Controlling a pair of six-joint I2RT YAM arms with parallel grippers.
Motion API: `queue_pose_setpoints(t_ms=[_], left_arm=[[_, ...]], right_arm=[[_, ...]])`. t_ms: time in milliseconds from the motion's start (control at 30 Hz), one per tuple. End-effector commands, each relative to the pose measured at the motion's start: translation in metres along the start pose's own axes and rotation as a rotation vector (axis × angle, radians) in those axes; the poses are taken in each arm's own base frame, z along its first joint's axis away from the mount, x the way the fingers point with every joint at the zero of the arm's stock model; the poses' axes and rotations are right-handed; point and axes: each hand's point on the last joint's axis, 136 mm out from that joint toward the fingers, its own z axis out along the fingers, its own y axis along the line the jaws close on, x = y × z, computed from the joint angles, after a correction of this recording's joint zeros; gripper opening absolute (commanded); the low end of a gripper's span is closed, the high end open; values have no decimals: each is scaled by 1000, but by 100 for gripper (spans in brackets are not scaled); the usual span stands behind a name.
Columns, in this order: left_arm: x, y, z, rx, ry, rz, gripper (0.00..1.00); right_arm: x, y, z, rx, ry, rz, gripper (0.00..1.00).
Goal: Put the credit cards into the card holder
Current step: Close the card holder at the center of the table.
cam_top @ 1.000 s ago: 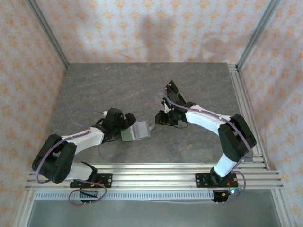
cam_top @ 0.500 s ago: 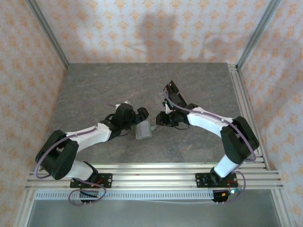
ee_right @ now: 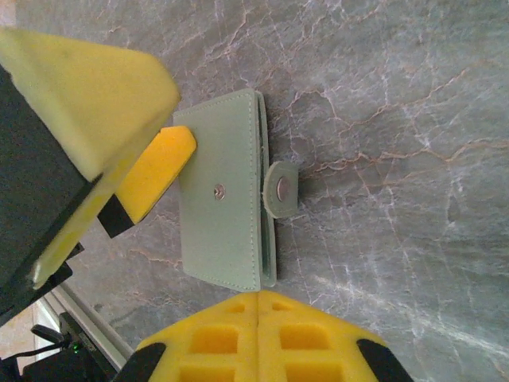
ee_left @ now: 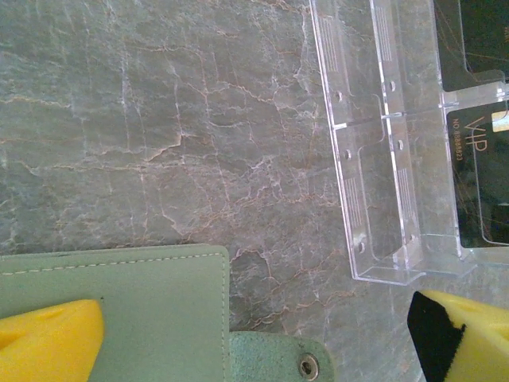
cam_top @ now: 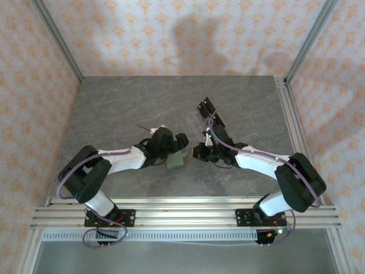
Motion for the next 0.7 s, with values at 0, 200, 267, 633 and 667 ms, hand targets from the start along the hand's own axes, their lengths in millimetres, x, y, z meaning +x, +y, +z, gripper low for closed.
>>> queue_pose_setpoints(t_ms=[0, 200, 267, 633, 667], left_arm=[[-3, -6, 1, 3, -28, -18, 100], [-3, -1, -3, -15, -35, -15, 100], [-3, -1, -3, -18, -36, -12, 100], [-12, -14, -7, -2, -54, -9, 100], [-15, -17, -9, -3, -61, -4, 100]], right_arm=[[-9, 30, 8, -112, -55, -20, 0], [-1, 30, 34, -115, -31, -15, 0], [4, 28, 42, -111, -15, -13, 0], [24, 0, 68, -45, 47, 38, 0], [25, -2, 69, -39, 48, 41, 0]])
